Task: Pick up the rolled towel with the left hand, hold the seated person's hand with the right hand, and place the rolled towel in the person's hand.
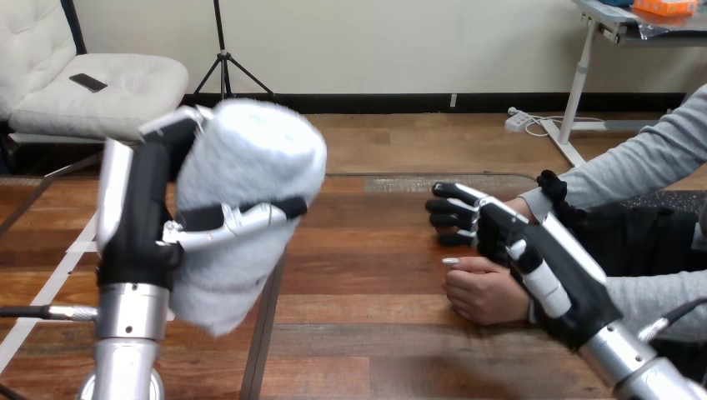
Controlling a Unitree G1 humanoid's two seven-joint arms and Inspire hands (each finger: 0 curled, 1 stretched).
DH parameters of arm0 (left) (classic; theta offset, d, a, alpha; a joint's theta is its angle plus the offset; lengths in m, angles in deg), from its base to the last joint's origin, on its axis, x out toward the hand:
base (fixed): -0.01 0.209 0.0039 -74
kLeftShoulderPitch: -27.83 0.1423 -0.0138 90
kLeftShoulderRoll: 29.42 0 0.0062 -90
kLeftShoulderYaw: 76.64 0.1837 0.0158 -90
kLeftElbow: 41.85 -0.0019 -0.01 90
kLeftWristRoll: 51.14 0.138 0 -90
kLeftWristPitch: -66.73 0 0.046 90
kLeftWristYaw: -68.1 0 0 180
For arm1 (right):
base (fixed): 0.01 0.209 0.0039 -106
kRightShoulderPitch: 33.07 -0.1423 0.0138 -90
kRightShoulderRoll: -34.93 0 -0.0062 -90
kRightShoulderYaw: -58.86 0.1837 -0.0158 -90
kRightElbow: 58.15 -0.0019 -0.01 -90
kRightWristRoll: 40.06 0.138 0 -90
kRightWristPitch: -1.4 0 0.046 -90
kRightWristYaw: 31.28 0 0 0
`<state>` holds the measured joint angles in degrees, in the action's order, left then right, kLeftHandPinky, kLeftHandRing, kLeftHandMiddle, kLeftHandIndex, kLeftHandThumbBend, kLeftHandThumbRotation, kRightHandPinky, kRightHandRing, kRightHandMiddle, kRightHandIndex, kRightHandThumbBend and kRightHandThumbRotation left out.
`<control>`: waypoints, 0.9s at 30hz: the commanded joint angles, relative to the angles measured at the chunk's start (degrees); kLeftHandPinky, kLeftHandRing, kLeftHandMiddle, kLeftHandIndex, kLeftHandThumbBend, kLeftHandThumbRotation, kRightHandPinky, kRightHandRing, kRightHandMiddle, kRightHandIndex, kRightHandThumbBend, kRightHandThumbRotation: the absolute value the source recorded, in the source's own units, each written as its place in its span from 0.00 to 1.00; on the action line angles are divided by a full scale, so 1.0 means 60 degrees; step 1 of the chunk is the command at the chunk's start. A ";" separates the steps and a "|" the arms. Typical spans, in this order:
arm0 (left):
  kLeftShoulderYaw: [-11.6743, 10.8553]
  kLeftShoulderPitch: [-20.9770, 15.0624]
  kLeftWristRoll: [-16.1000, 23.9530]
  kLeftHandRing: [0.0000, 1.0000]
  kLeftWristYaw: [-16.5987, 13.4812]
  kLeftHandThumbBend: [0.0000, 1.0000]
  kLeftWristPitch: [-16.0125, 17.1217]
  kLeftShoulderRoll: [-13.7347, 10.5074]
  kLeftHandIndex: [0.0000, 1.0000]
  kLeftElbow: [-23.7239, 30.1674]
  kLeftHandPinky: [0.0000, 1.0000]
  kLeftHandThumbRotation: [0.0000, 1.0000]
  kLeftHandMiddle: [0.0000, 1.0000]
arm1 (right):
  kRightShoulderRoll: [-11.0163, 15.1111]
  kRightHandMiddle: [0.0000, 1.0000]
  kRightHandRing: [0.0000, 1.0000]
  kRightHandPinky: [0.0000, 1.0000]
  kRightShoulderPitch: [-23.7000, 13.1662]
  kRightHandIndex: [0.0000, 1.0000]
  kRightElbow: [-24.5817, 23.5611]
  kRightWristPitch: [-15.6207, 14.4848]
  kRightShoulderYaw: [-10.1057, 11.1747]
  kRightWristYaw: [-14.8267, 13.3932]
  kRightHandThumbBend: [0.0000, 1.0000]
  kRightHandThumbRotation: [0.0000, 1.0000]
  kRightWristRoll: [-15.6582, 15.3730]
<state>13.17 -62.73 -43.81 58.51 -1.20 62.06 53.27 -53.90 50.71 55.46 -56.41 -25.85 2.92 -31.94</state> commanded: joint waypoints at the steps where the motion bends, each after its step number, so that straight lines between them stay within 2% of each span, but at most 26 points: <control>1: -0.0273 -0.0555 -0.0239 0.31 0.0065 0.74 0.0612 0.0244 0.41 0.0712 0.28 0.00 0.37 | 0.0340 0.88 0.88 0.82 -0.1292 0.89 0.0085 0.0531 0.0225 -0.0389 1.00 1.00 -0.0209; 5: -0.0303 -0.0561 -0.0367 0.30 0.0177 0.74 0.0803 0.0324 0.41 0.0684 0.27 0.00 0.36 | 0.0463 0.88 0.88 0.83 -0.1407 0.89 0.0305 0.0604 0.0234 -0.0567 1.00 1.00 -0.0325; 8: -0.0336 -0.0566 -0.0408 0.29 0.0245 0.74 0.0933 0.0393 0.41 0.0619 0.26 0.00 0.36 | 0.0714 0.88 0.88 0.83 -0.1565 0.89 0.0569 0.0767 0.0228 -0.0773 1.00 1.00 -0.0647; 21: -0.0401 -0.0591 -0.0493 0.29 0.0500 0.74 0.1033 0.0546 0.41 0.0548 0.25 0.00 0.36 | 0.1375 0.89 0.89 0.84 -0.2500 0.87 0.2052 0.1803 0.0203 -0.1284 0.99 1.00 -0.1272; 27: -0.0420 -0.0609 -0.0522 0.29 0.0630 0.74 0.1096 0.0565 0.41 0.0479 0.25 0.00 0.36 | 0.1661 0.88 0.88 0.83 -0.2831 0.86 0.2555 0.1917 0.0148 -0.1646 1.00 1.00 -0.1635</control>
<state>12.17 -62.78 -46.12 61.90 3.41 65.09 54.75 -45.89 39.19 68.26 -46.28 -25.75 -4.65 -40.56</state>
